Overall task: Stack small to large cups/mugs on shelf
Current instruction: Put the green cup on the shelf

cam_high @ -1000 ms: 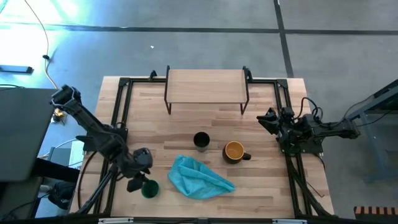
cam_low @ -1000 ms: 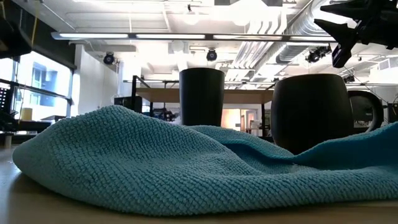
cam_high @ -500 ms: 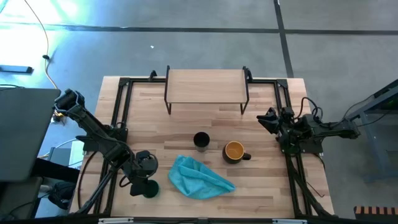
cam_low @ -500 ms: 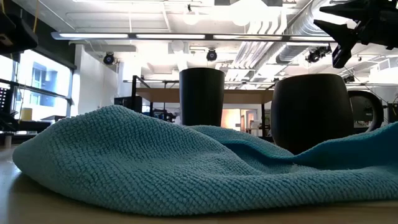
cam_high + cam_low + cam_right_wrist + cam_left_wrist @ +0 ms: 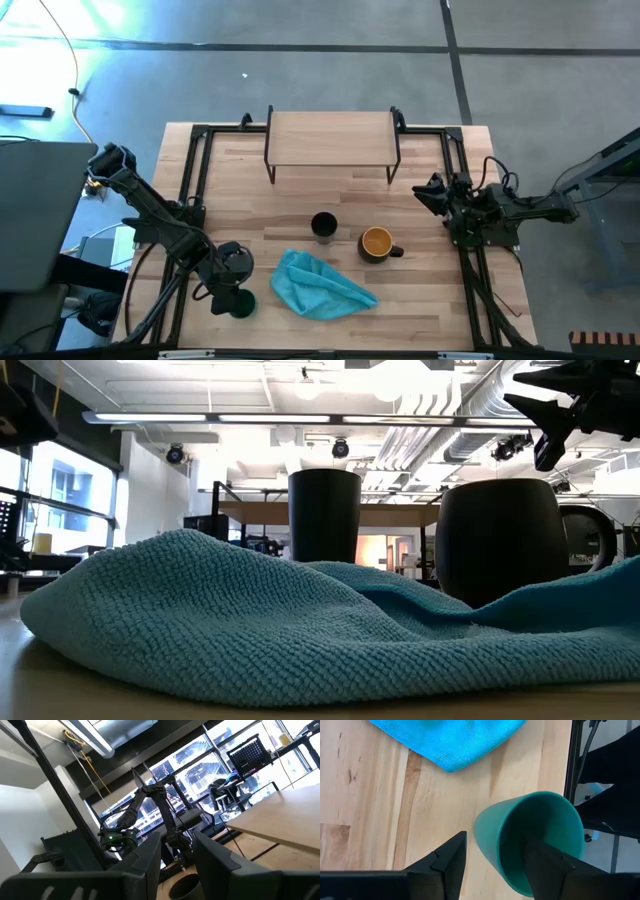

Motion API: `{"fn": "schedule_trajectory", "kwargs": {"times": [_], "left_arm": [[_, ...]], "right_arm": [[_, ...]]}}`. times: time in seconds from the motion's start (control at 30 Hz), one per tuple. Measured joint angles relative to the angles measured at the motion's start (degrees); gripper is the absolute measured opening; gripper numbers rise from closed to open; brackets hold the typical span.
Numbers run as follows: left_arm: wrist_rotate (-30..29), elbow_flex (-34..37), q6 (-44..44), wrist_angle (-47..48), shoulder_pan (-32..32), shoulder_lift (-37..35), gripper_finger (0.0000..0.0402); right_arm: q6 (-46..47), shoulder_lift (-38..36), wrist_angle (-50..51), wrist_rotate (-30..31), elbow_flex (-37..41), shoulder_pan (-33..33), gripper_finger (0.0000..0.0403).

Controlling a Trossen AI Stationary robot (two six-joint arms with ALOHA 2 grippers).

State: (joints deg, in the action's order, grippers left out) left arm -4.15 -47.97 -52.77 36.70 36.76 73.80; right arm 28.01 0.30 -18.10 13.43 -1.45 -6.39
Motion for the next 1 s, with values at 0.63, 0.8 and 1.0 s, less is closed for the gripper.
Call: {"fn": "schedule_trajectory", "kwargs": {"times": [0.63,0.8,1.0], "left_arm": [[-1.5,0.0,0.0,0.9,0.0,1.2,0.0170],[-1.5,0.0,0.0,0.8,0.0,1.2,0.0170],[-1.5,0.0,0.0,0.8,0.0,1.2,0.0170]], "right_arm": [[0.0,0.0,2.2,0.0,0.0,0.0,0.0103],[0.0,0.0,2.4,0.0,0.0,0.0,0.0103],[0.0,0.0,2.4,0.0,0.0,0.0,0.0103]]}}
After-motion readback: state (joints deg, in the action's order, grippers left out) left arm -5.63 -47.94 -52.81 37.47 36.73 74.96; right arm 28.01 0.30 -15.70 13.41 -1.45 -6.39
